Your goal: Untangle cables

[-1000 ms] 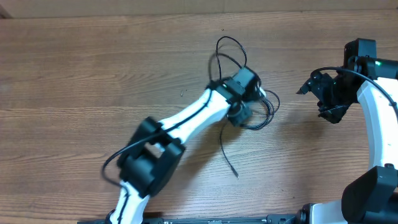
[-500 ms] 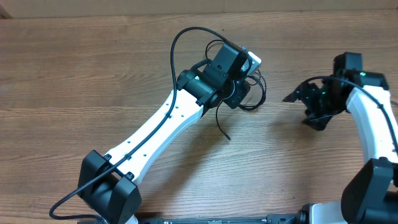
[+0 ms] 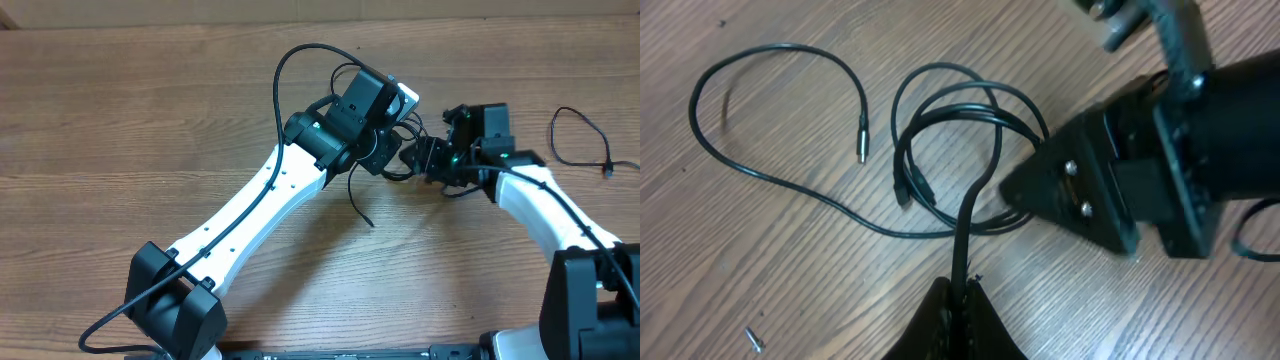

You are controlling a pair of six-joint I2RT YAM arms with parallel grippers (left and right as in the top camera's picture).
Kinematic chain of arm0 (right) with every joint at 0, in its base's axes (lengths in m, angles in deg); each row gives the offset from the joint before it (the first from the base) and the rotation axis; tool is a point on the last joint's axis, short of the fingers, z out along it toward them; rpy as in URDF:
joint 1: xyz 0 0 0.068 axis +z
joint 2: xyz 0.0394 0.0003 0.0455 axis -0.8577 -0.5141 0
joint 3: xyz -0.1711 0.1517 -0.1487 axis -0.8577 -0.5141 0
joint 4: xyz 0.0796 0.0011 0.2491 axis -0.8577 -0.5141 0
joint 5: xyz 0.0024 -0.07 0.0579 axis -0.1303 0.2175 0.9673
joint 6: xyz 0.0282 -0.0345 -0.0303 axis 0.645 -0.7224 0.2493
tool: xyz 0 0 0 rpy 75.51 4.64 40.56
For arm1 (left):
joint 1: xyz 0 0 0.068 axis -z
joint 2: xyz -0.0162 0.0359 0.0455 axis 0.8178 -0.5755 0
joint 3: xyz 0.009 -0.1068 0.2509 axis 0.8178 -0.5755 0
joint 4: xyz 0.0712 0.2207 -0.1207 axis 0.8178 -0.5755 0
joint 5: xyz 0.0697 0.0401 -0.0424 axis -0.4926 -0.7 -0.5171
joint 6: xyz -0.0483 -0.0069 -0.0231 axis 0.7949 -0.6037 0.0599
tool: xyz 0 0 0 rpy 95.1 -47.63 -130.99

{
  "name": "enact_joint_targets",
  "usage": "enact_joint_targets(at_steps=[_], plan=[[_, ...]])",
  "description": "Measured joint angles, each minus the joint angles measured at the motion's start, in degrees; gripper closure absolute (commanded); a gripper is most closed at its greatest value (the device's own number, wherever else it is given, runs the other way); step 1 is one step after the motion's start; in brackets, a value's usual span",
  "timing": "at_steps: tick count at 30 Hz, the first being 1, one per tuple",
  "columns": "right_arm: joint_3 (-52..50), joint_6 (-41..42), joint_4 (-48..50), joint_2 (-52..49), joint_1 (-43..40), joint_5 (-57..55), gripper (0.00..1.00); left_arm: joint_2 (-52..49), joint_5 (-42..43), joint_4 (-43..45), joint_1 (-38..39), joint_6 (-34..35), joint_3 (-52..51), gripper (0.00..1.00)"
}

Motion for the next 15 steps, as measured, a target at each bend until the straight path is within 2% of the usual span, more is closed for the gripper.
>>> enact_joint_targets(at_steps=[7, 15], plan=[[-0.61, -0.96, -0.28, 0.09, -0.33, -3.8, 0.96, 2.25, -4.09, -3.08, 0.0, 0.02, 0.0, 0.96], [8.92, -2.05, -16.0, 4.42, -6.54, 5.01, 0.96, 2.75, -9.49, -8.17, -0.07, 0.0, 0.0, 0.96]])
